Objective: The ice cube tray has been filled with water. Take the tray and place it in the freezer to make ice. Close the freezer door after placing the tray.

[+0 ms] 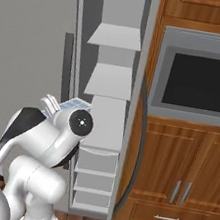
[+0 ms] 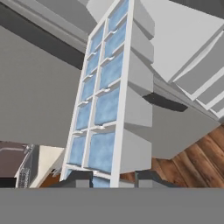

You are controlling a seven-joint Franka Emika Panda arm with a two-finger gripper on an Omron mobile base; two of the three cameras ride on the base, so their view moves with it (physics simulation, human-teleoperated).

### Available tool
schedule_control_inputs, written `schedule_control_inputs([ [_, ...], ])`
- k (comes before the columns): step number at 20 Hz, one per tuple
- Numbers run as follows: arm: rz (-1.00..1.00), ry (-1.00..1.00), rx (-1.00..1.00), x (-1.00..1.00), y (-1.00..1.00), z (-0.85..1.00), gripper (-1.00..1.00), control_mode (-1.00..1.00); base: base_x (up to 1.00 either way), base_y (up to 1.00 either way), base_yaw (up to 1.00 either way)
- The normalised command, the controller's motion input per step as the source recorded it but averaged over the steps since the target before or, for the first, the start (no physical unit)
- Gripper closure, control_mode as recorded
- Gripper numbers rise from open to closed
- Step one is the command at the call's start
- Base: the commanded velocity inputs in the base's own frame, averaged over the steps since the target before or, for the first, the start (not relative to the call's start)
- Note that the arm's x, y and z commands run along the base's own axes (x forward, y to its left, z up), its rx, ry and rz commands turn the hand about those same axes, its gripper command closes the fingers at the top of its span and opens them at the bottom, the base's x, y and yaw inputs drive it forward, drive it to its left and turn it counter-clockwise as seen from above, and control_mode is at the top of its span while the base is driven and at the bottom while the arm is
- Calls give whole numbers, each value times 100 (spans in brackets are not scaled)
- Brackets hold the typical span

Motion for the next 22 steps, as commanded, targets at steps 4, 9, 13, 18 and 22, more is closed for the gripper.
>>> schedule_control_inputs([
  [4,0,0,0,0,0,0,100,100,23,-47,-5],
  [9,0,0,0,0,0,0,100,100,22,-42,-4],
  [13,0,0,0,0,0,0,100,100,34,-13,-1],
  [18,0,0,0,0,0,0,100,100,45,0,0],
  [22,0,0,0,0,0,0,100,100,52,0,0],
])
